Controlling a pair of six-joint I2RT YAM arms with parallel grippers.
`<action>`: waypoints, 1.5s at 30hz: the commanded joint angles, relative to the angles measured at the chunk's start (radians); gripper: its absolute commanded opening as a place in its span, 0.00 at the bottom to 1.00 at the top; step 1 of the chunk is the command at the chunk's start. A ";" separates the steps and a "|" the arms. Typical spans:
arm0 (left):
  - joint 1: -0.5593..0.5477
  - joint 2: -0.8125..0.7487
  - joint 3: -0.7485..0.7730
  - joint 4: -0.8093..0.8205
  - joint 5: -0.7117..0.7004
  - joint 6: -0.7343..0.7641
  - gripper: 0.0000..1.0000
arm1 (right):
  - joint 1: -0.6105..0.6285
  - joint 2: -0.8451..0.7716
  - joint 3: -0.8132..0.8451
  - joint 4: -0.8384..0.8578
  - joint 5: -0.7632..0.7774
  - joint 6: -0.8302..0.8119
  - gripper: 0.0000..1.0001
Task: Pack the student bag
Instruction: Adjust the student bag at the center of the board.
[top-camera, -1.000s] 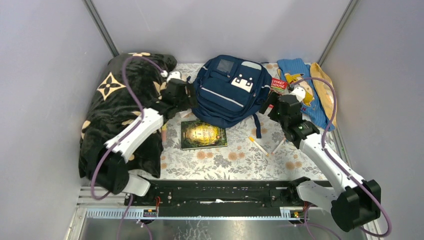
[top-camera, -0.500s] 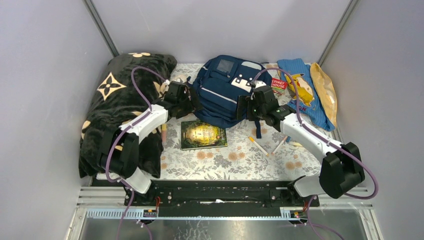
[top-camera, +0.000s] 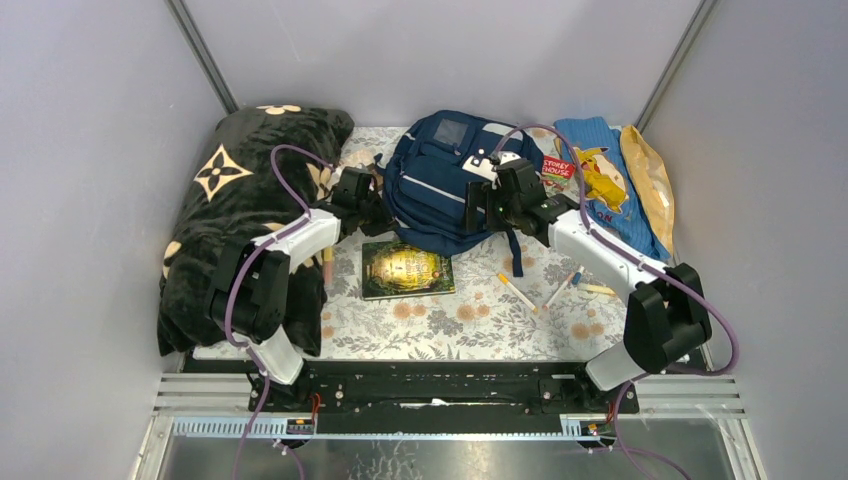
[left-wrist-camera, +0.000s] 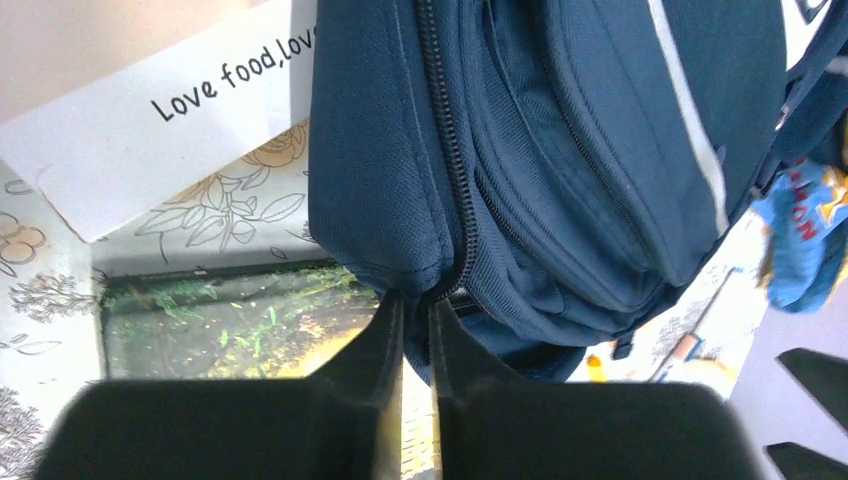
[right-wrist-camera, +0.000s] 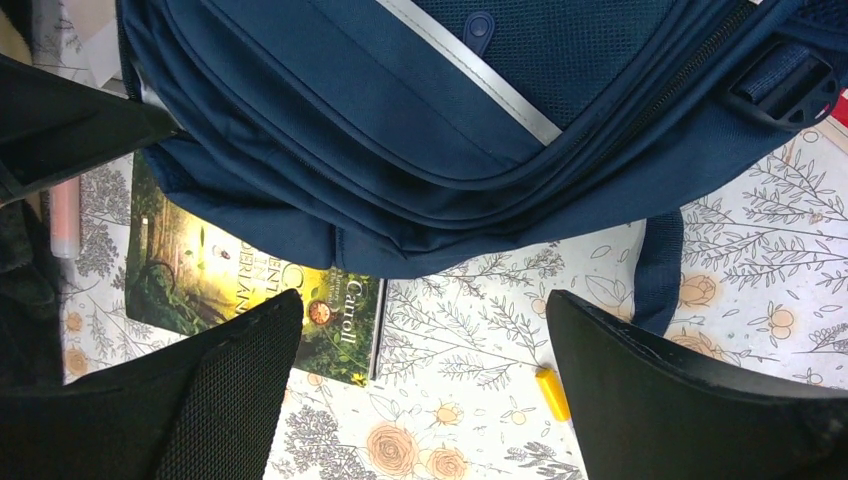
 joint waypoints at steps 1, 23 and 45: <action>0.001 -0.017 0.008 0.044 0.026 0.016 0.03 | 0.010 0.026 0.059 -0.007 0.007 -0.032 0.98; 0.004 -0.047 -0.122 0.188 0.161 0.008 0.00 | 0.209 0.493 0.448 0.001 -0.015 -0.226 0.91; 0.007 -0.101 -0.081 0.109 0.163 0.077 0.00 | 0.164 0.235 0.637 -0.082 0.113 -0.291 0.00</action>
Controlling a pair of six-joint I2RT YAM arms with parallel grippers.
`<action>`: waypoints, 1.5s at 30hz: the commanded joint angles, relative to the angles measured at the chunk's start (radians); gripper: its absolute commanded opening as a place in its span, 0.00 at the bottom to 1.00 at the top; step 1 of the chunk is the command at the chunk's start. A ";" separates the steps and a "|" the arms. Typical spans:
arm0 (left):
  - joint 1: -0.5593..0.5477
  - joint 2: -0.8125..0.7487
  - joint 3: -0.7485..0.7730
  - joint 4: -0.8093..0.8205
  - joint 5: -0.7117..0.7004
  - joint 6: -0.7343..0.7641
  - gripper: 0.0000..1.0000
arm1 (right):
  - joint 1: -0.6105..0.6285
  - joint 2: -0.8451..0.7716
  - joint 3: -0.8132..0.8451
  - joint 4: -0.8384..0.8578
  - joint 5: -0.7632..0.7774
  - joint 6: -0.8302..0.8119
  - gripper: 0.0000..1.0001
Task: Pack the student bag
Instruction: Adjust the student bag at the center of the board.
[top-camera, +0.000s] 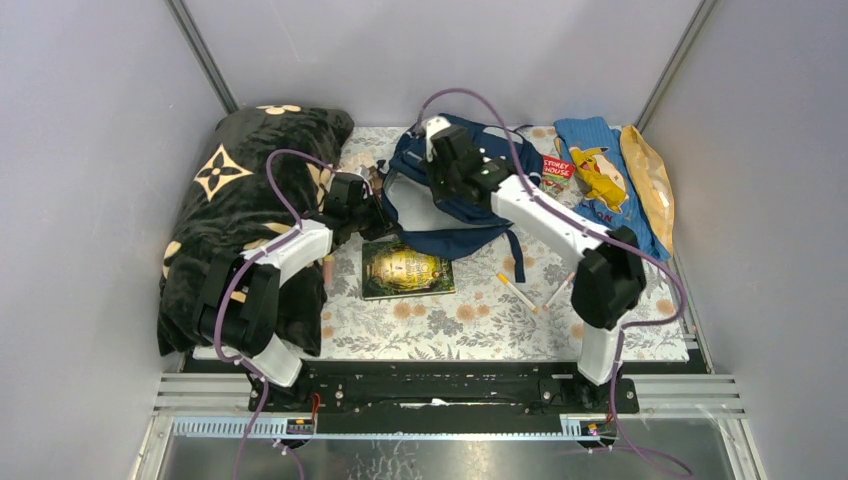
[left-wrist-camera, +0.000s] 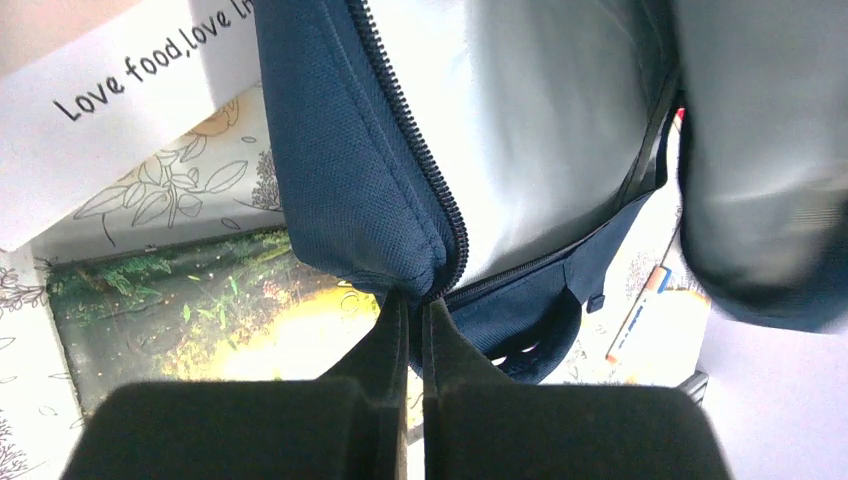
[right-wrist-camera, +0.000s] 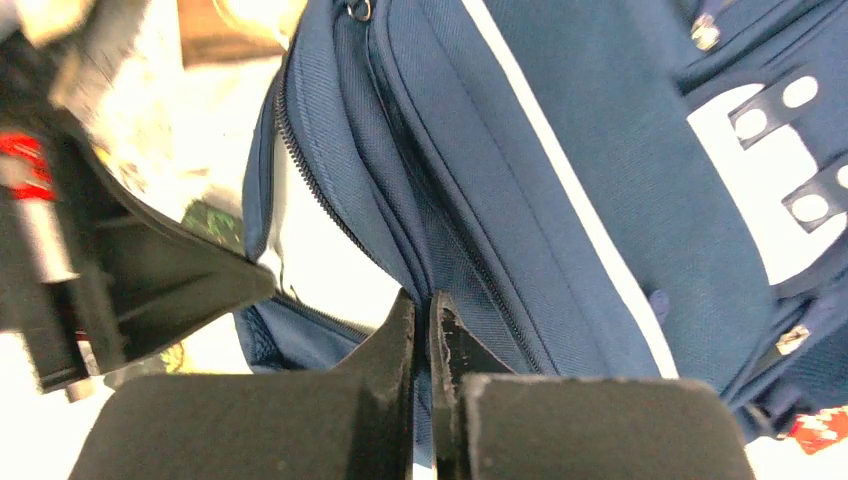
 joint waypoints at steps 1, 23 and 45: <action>0.000 -0.003 0.018 0.006 0.044 0.023 0.00 | -0.042 -0.173 0.101 0.020 -0.029 -0.005 0.00; 0.056 -0.242 0.011 -0.330 -0.236 0.069 0.99 | -0.075 -0.140 -0.006 -0.067 -0.127 0.126 0.74; -0.042 0.034 0.033 -0.190 -0.489 -0.138 0.51 | -0.086 -0.763 -0.950 0.234 -0.060 0.609 0.76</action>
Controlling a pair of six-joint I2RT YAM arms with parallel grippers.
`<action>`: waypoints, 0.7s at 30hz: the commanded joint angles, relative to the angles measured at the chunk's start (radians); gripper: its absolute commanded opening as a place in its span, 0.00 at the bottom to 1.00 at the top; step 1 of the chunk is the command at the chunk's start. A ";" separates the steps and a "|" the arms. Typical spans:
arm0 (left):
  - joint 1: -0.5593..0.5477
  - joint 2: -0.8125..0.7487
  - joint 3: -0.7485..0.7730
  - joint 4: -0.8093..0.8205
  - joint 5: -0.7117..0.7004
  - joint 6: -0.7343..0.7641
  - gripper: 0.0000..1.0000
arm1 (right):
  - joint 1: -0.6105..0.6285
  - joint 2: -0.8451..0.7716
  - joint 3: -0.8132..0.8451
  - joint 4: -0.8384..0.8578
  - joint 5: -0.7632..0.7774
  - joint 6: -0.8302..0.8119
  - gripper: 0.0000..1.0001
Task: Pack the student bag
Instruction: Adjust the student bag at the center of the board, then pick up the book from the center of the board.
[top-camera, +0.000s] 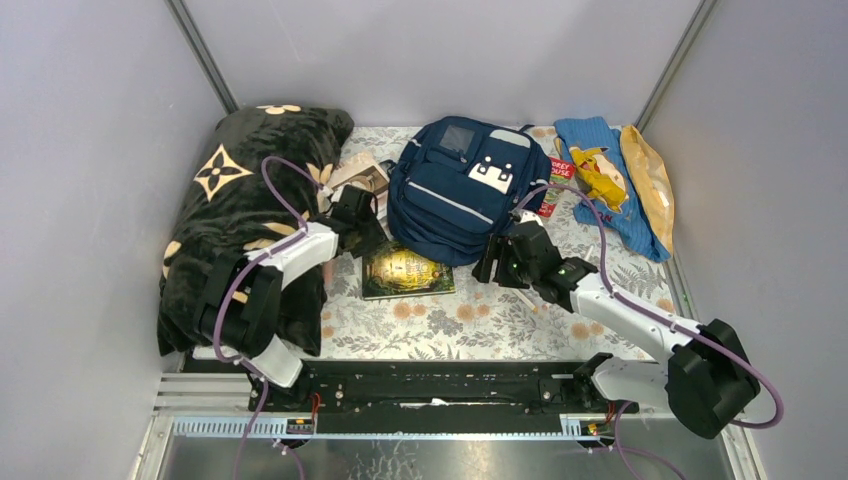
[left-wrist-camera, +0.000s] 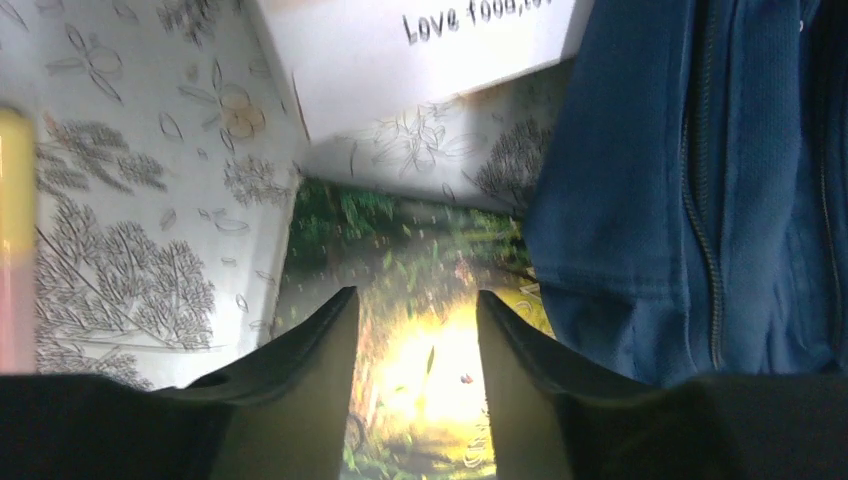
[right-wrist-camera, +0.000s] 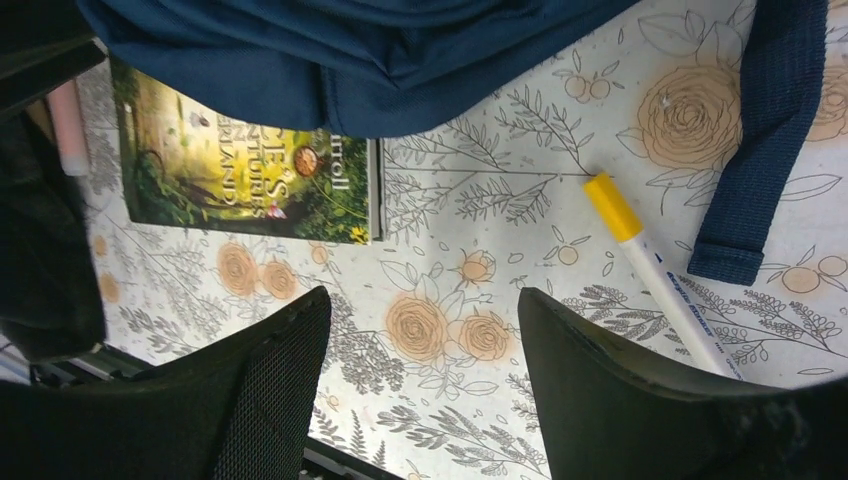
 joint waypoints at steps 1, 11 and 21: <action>-0.001 0.082 0.085 0.011 -0.155 -0.088 0.49 | -0.002 -0.033 0.086 -0.017 0.043 0.032 0.76; -0.002 0.181 0.150 0.047 -0.231 -0.086 0.50 | -0.001 -0.027 0.051 0.020 -0.006 0.032 0.76; -0.038 0.317 0.212 -0.044 -0.236 -0.061 0.49 | -0.002 0.036 0.090 -0.017 -0.055 0.011 0.81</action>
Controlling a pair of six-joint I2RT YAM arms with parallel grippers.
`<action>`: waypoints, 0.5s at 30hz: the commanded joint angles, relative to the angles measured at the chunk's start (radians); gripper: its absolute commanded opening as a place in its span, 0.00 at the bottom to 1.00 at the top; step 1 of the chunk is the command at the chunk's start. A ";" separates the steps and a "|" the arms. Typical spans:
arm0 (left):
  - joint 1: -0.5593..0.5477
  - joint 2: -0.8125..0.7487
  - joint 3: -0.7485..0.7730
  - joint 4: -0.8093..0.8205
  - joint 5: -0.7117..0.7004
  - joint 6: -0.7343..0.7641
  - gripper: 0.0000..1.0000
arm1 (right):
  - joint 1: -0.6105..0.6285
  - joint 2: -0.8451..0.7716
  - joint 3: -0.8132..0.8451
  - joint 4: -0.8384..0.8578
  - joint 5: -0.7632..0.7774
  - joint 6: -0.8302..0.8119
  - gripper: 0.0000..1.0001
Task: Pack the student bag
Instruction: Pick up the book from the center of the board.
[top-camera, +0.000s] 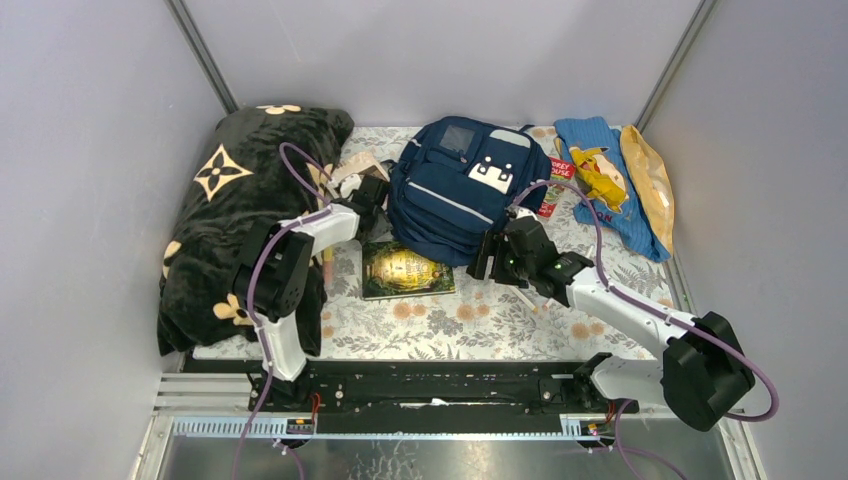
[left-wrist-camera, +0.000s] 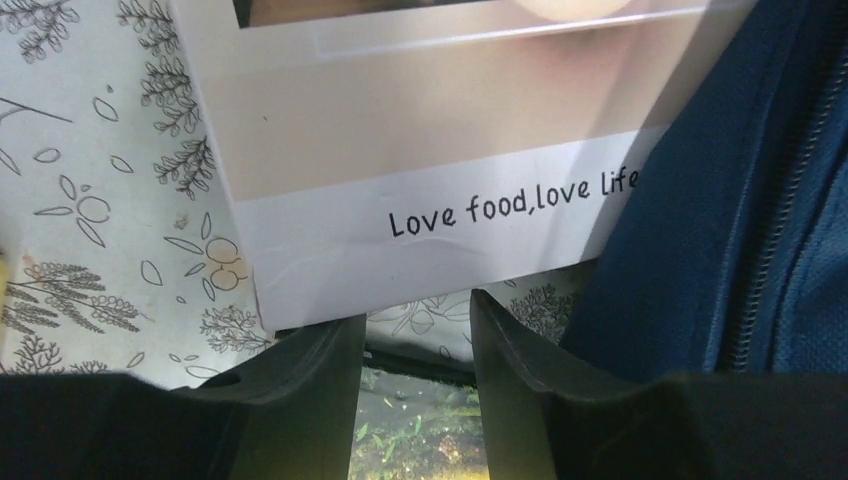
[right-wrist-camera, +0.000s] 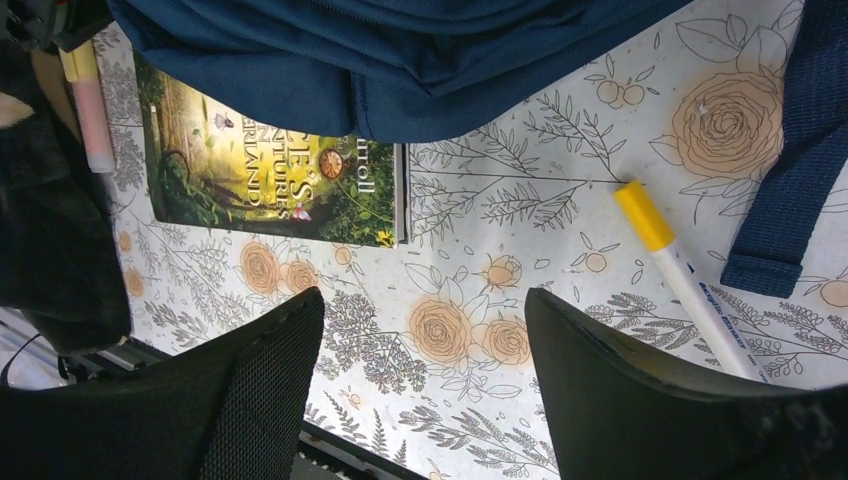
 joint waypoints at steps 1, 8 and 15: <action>-0.037 0.032 0.002 -0.058 -0.040 0.010 0.49 | -0.002 0.011 0.038 -0.007 -0.033 -0.007 0.81; -0.127 -0.161 -0.214 -0.154 0.013 -0.067 0.51 | -0.002 -0.034 -0.038 0.013 -0.057 0.039 0.83; -0.259 -0.363 -0.404 -0.149 0.155 -0.108 0.56 | -0.002 -0.056 -0.139 0.022 -0.068 0.141 0.83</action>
